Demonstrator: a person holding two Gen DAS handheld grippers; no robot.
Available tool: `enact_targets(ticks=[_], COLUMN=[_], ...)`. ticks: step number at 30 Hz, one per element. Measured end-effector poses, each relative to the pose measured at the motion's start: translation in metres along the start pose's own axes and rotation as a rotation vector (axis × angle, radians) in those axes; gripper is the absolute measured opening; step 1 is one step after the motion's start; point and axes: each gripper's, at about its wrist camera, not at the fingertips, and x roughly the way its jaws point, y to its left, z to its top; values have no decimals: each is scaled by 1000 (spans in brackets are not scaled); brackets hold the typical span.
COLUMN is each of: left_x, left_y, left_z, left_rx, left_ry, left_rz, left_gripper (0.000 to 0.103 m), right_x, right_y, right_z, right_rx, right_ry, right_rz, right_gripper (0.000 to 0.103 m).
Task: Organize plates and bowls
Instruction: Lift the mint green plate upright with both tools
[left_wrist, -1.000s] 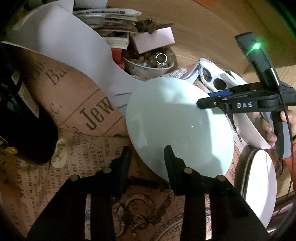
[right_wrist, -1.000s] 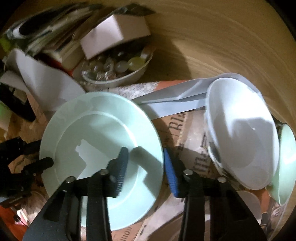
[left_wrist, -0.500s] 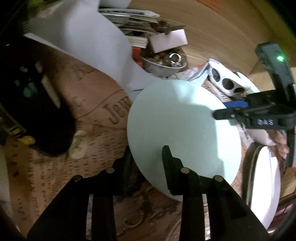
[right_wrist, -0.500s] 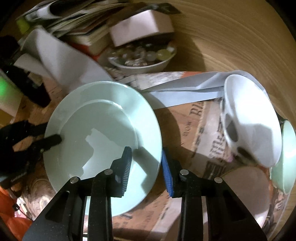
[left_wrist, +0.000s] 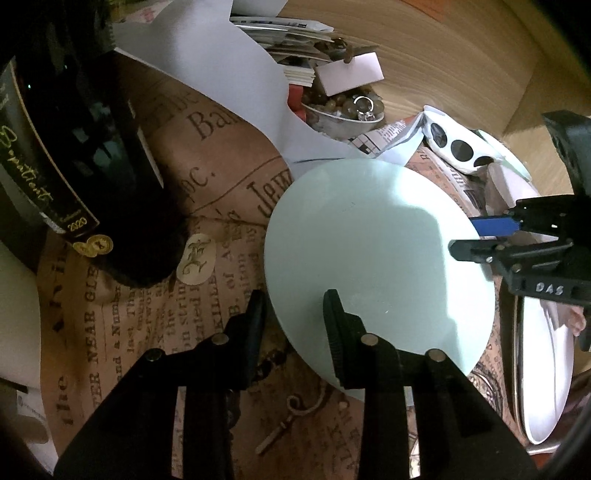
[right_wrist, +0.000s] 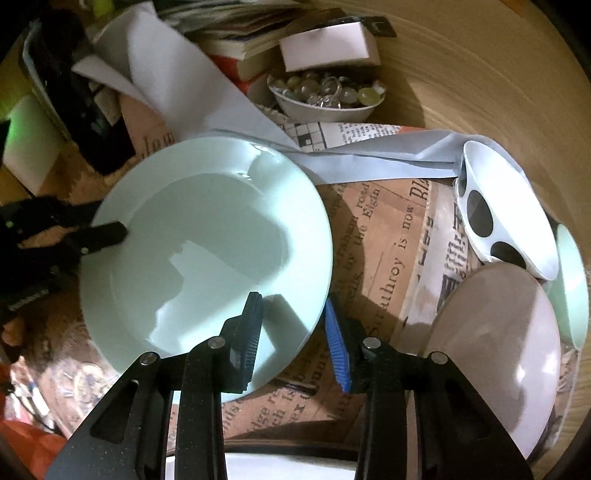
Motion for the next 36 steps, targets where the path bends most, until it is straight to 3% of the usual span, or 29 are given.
enact_targets(ticks=[8,11,15,22,36], left_x=[0,-1,-2,-15,-47], left_y=[-5,-6,-9,3,6], left_z=[-3,-6,-7,-10,-17], left_rx=[7,11,16,-41,-47], left_ry=[0,1,1,-27,-120], left_rz=[-28,-36,-38,-28,-2], left_gripper=[32,32,32,32,32], right_x=[12,15,13,-15,-48], right_y=[5,1,-9,-14,-13], right_z=[16,24,29,18,-7], right_rx=[-13,8,51,89,118], right_ry=[19,29,10,-49,-152], right_rz=[-15,16,48,97,143], right_gripper=[42,43,39,24,20])
